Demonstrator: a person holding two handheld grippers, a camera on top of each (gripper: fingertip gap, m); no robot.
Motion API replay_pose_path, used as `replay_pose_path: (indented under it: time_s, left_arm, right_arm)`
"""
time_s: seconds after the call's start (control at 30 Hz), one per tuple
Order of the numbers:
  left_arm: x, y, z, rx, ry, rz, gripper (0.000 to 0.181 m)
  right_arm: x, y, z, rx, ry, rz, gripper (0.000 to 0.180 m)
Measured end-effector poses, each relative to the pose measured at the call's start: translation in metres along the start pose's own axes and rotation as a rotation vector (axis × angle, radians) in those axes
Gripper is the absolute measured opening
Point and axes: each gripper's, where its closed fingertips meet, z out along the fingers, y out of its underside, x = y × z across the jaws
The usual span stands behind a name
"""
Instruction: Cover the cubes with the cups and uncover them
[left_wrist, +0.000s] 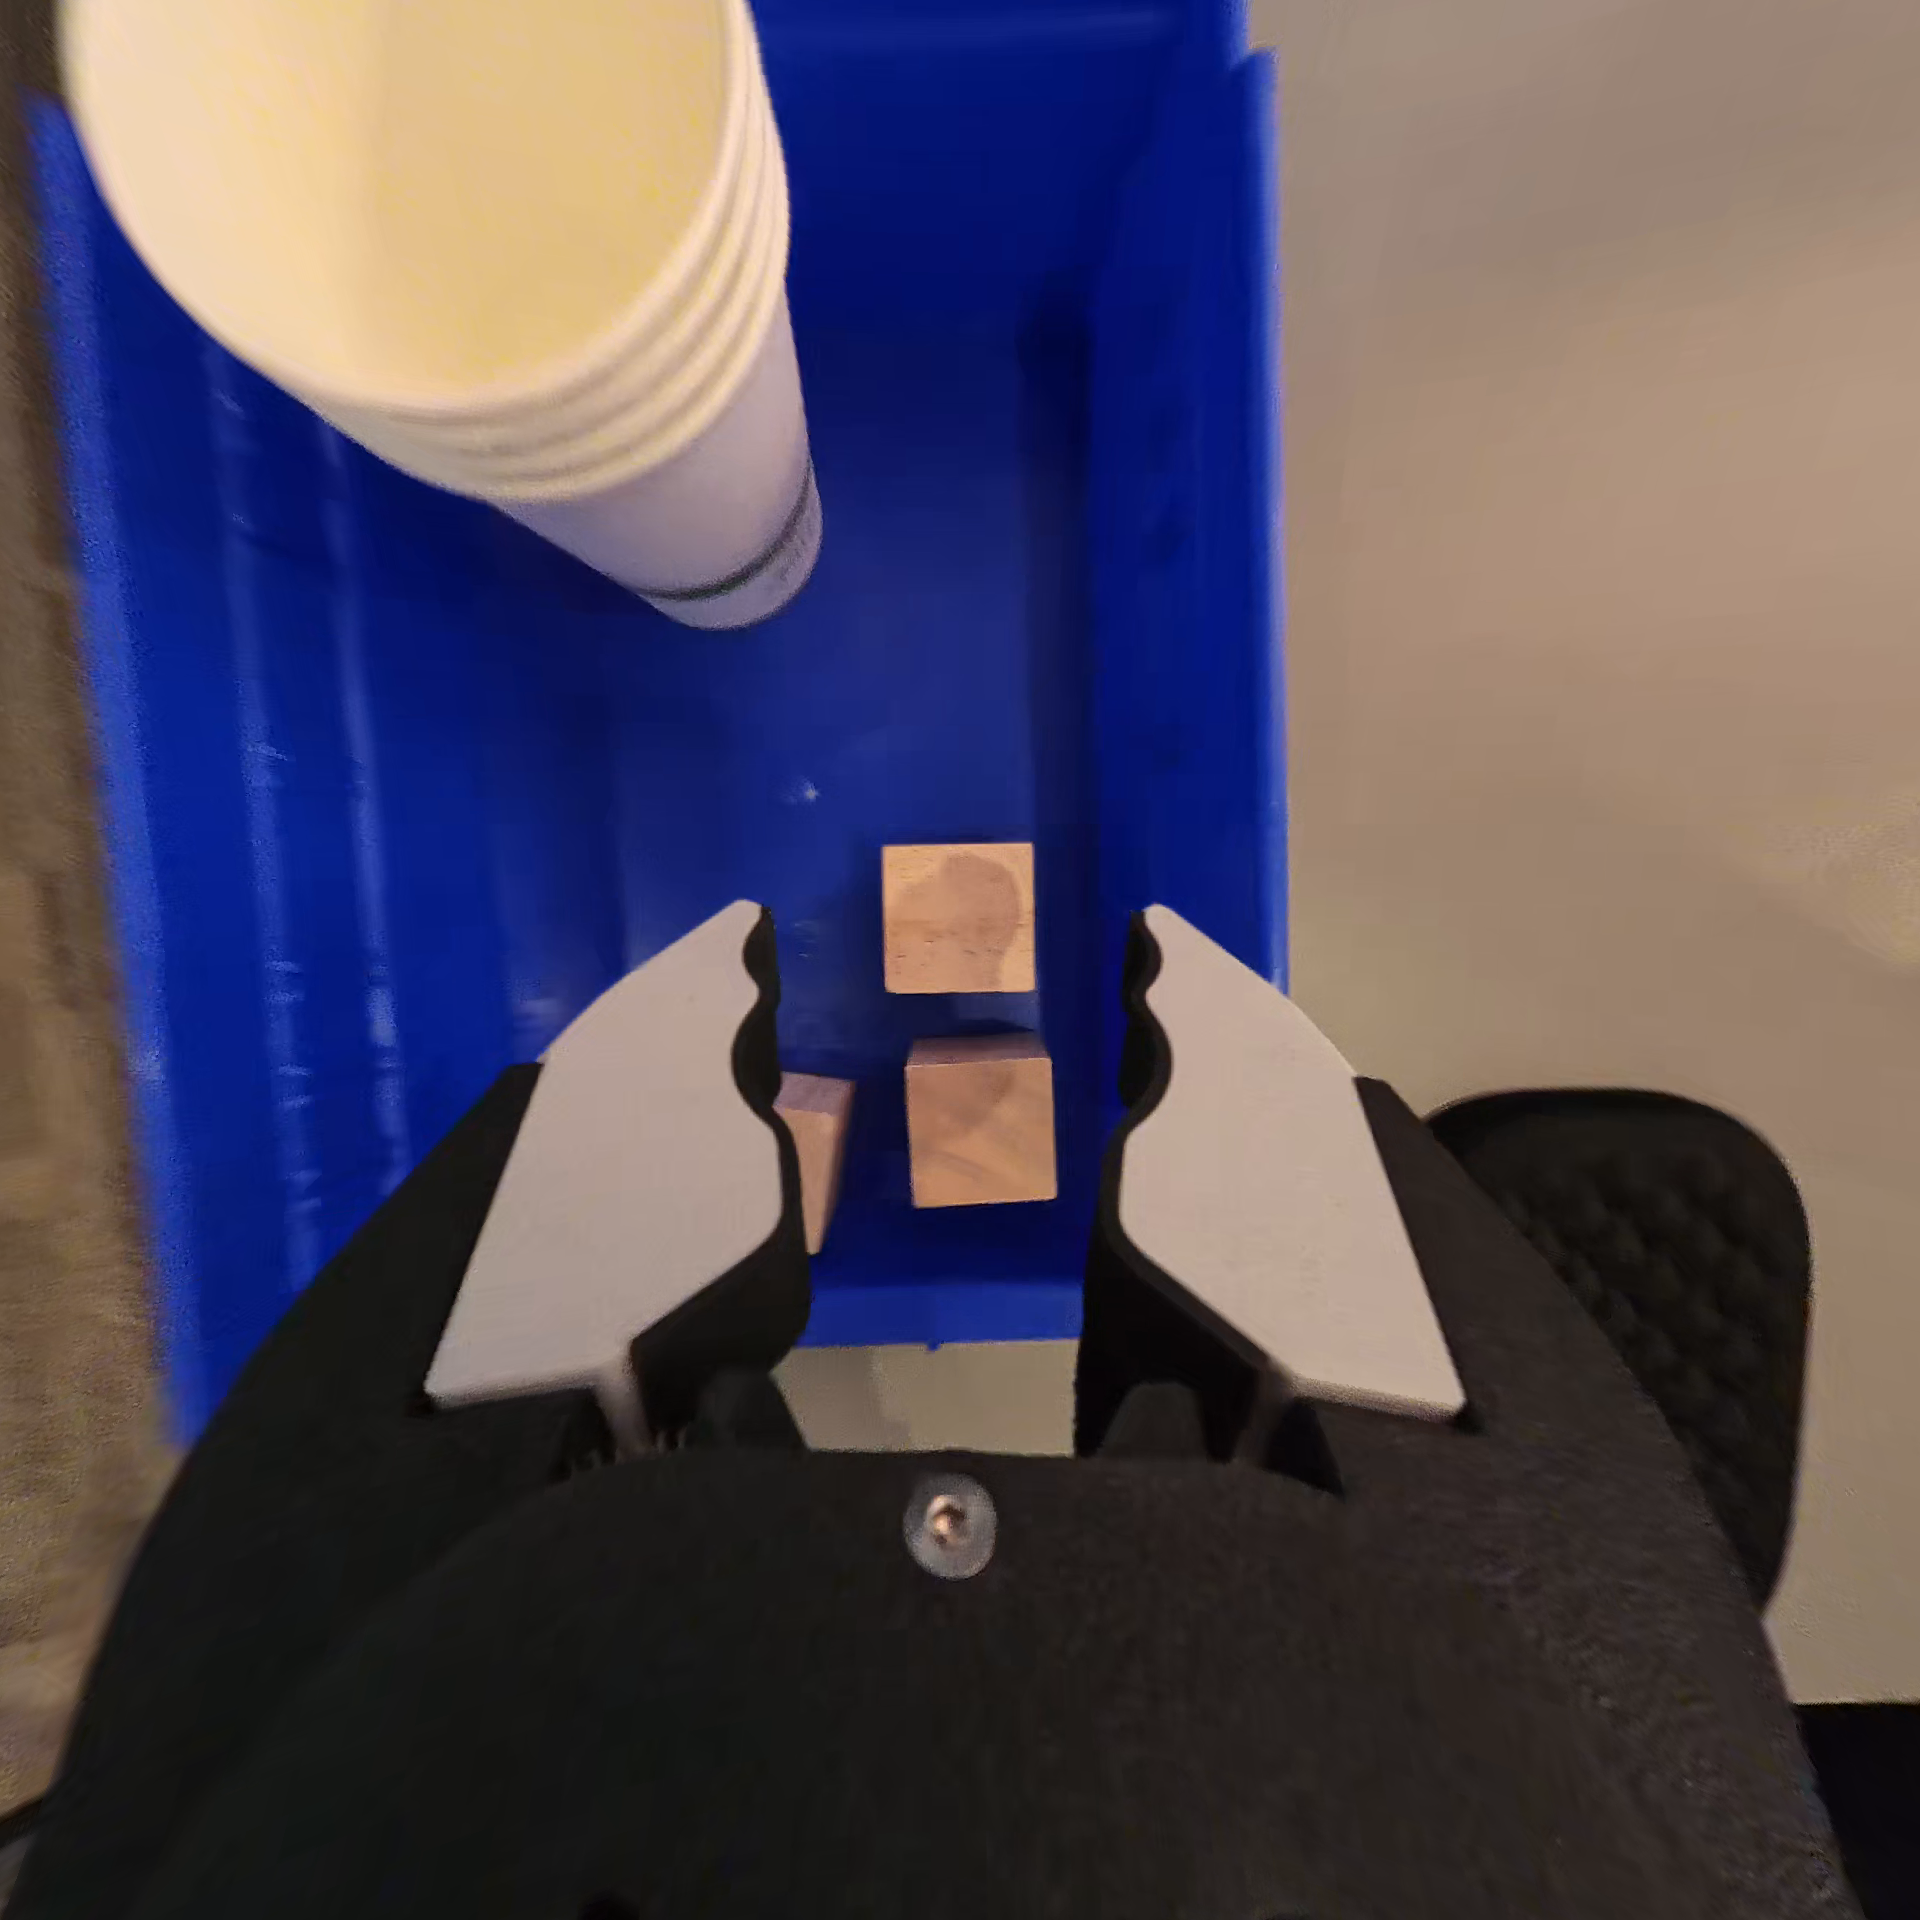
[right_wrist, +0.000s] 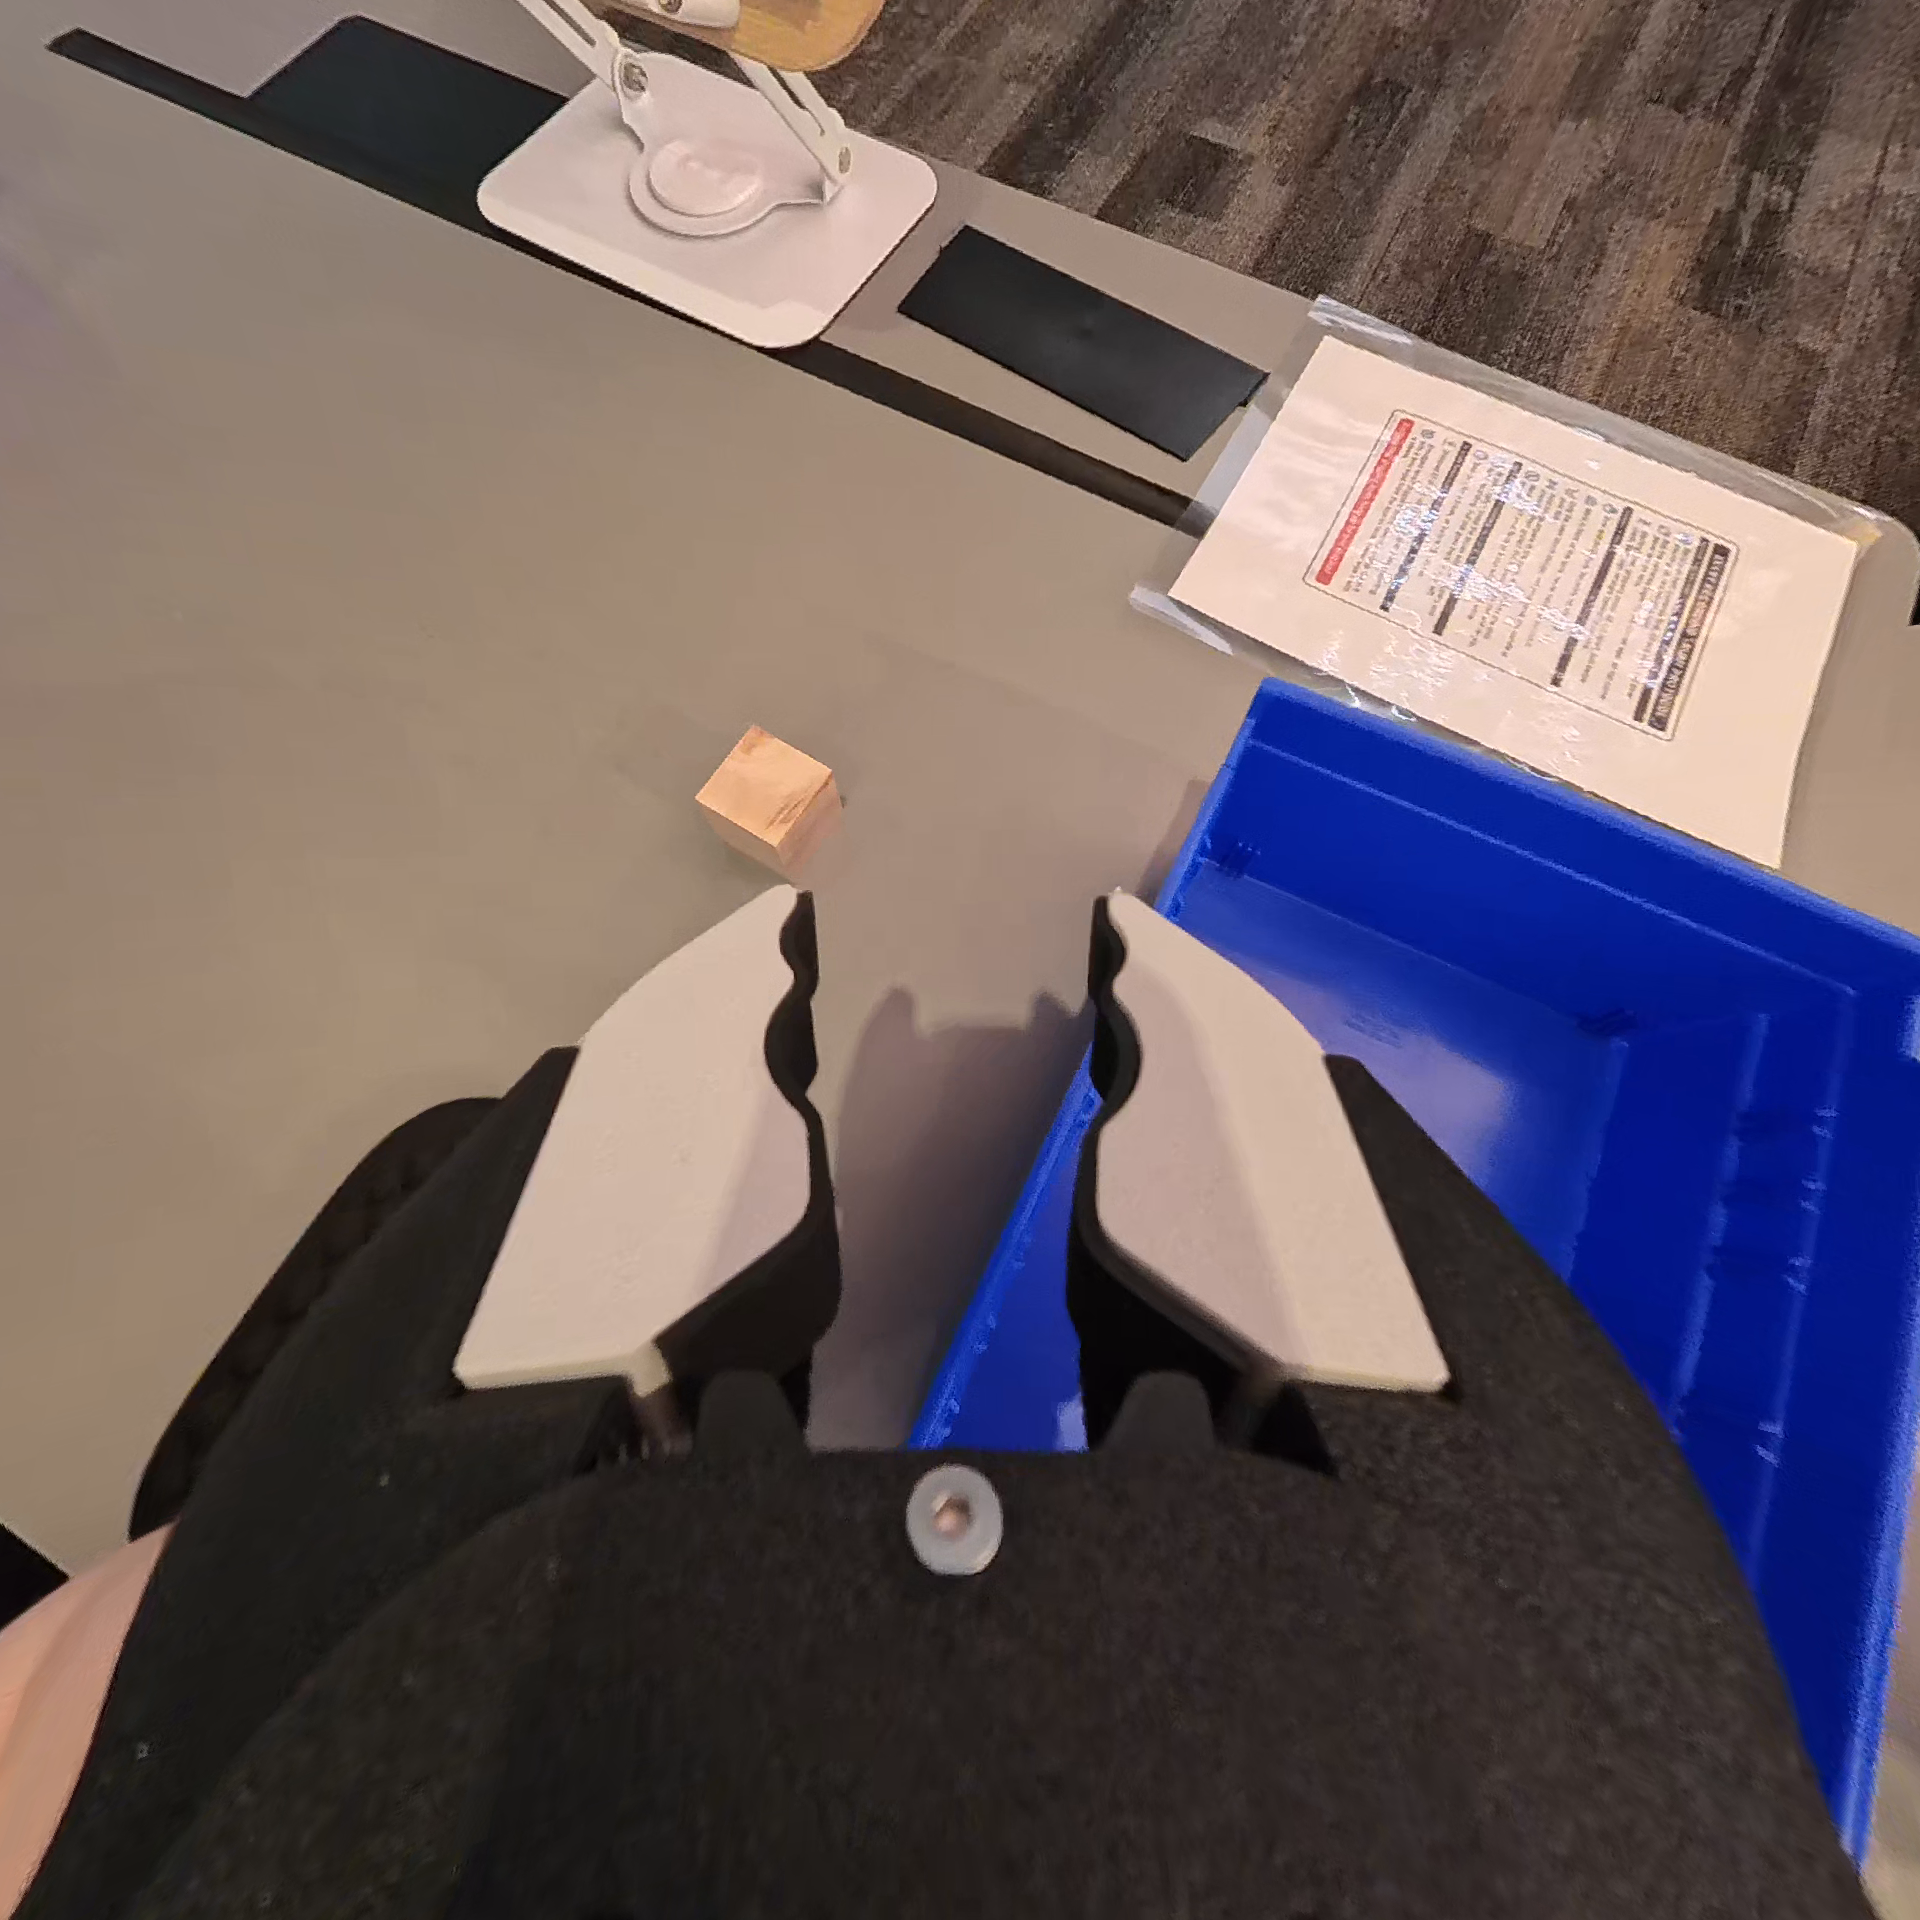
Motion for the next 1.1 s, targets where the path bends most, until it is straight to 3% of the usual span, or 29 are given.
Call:
replay_pose_path:
  time_s: [0.1, 0.27, 0.7, 0.8, 0.93, 1.1]
  left_arm:
    - [-0.004, 0.013, 0.023, -0.047, 0.025, -0.052, 0.057]
    - [-0.004, 0.028, 0.046, -0.141, 0.02, -0.056, 0.061]
    - [-0.008, 0.042, 0.075, -0.267, -0.084, 0.001, 0.058]
    - [-0.008, 0.042, 0.076, -0.261, -0.062, -0.013, 0.045]
    - [-0.011, 0.041, 0.071, -0.243, -0.047, 0.001, 0.045]
    - [-0.018, 0.019, 0.029, -0.138, -0.059, 0.041, 0.045]
  right_arm:
    - [0.002, 0.005, 0.006, -0.031, -0.009, 0.02, 0.05]
    - [0.003, 0.009, 0.012, -0.052, -0.026, 0.037, 0.051]
    - [0.012, 0.008, 0.012, -0.009, -0.043, 0.076, 0.048]
    - [0.014, 0.009, 0.012, -0.001, -0.044, 0.083, 0.048]
    - [0.015, 0.011, 0.013, -0.006, -0.048, 0.089, 0.048]
    - [0.017, 0.013, 0.013, -0.011, -0.044, 0.094, 0.048]
